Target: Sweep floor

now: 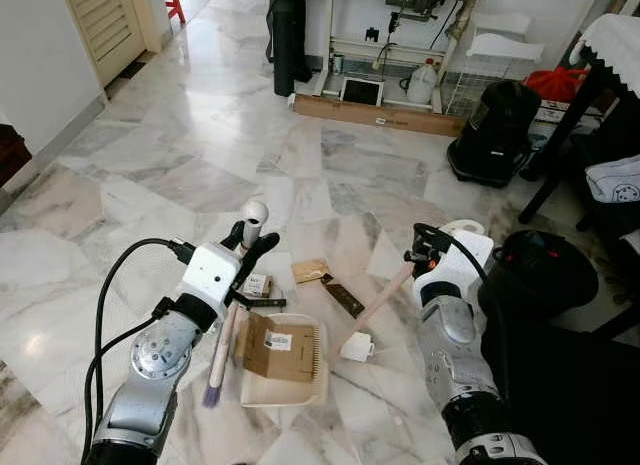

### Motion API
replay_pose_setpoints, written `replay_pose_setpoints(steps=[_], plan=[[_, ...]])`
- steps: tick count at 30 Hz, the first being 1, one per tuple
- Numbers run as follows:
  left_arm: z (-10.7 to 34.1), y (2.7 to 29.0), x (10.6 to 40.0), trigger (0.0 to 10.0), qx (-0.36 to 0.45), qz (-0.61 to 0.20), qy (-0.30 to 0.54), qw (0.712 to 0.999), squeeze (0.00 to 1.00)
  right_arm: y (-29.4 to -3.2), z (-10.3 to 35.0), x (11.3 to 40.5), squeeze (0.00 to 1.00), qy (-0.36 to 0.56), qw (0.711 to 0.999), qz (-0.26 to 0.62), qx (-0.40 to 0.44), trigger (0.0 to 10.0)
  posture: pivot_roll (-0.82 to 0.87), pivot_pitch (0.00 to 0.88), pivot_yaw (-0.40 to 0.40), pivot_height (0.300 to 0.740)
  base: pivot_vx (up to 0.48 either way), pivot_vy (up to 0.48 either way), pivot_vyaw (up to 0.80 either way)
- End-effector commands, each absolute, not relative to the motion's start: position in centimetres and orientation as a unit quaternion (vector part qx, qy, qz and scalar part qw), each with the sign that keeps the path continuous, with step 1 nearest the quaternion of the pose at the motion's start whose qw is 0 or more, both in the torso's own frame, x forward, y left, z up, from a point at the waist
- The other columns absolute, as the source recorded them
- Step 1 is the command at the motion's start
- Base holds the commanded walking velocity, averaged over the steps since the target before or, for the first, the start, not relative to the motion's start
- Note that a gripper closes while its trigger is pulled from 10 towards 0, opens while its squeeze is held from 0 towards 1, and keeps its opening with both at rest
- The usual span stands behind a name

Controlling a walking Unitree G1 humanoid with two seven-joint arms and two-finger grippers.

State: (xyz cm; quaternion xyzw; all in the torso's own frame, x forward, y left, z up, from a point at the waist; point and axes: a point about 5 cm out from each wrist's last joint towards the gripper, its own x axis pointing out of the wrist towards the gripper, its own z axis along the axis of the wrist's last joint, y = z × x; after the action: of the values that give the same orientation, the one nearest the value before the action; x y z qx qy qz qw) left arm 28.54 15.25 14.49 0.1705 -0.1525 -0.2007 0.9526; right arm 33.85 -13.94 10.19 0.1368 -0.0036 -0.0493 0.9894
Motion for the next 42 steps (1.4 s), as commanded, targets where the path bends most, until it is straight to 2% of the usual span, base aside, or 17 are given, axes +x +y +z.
replay_pose_setpoints(steps=[1,9,15,30,42], plan=[[14.7,14.8,28.3,10.0,0.166,-0.209,-0.167,0.949,0.0,-14.1,11.5,34.1,0.0,-0.032,0.987,-0.048,0.15,10.0,0.1,0.043,-0.085,0.74,0.0,0.0,0.0],[15.0,14.7,28.9,10.0,0.084,-0.168,-0.18,0.966,0.0,-14.0,11.6,33.8,0.0,-0.033,0.987,-0.043,0.15,10.0,0.09,0.05,-0.095,0.74,0.0,0.0,0.0],[15.4,15.1,29.3,10.0,0.056,-0.141,-0.188,0.97,0.0,-13.6,11.7,33.7,0.0,-0.036,0.99,-0.026,0.133,10.0,0.09,0.055,-0.1,0.74,0.0,0.0,0.0],[15.4,15.2,29.3,10.0,0.045,-0.142,-0.187,0.971,0.0,-13.5,11.6,33.5,0.0,-0.033,0.992,-0.022,0.117,10.0,0.09,0.065,-0.098,0.74,0.0,0.0,0.0],[15.4,15.5,29.4,10.0,0.05,-0.144,-0.182,0.971,0.0,-12.8,11.3,33.3,0.0,-0.03,0.992,-0.018,0.122,10.0,0.1,0.058,-0.085,0.74,0.0,0.0,0.63]])
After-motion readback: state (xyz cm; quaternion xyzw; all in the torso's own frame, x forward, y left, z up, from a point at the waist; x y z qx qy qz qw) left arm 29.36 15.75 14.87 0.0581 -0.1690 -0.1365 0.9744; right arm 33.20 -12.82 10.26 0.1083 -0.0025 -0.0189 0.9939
